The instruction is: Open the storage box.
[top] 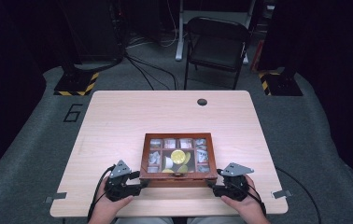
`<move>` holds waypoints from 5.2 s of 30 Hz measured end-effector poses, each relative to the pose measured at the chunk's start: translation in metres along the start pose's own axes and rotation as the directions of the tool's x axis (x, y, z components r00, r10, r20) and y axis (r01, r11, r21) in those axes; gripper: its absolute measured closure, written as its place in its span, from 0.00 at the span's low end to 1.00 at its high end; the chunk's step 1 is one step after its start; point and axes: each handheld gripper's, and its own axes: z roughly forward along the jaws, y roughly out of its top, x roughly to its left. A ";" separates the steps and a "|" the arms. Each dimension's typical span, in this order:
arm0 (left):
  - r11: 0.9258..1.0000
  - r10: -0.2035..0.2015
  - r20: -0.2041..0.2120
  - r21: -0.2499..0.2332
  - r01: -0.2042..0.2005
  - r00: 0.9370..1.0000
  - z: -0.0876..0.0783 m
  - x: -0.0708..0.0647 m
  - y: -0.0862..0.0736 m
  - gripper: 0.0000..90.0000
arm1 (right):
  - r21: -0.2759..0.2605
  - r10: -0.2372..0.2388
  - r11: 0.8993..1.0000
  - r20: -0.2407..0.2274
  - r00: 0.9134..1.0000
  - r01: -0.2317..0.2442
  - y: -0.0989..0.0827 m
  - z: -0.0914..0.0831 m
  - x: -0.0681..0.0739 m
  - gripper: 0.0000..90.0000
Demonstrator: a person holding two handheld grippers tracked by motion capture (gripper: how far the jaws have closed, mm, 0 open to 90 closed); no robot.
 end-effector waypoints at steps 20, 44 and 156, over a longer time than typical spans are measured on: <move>0.995 0.011 -0.015 -0.099 -0.012 1.000 -0.018 0.003 0.027 0.50 | -0.086 0.012 0.996 -0.007 1.000 -0.012 0.028 -0.015 -0.010 0.44; 0.980 0.025 -0.046 -0.196 -0.033 0.999 -0.029 0.019 0.087 0.50 | -0.156 0.034 0.987 -0.007 0.999 -0.034 0.091 -0.022 -0.038 0.46; 0.954 -0.150 -0.161 -0.282 0.100 0.976 0.076 0.075 0.119 0.36 | -0.186 0.169 0.971 0.100 0.980 -0.149 0.126 0.049 -0.094 0.34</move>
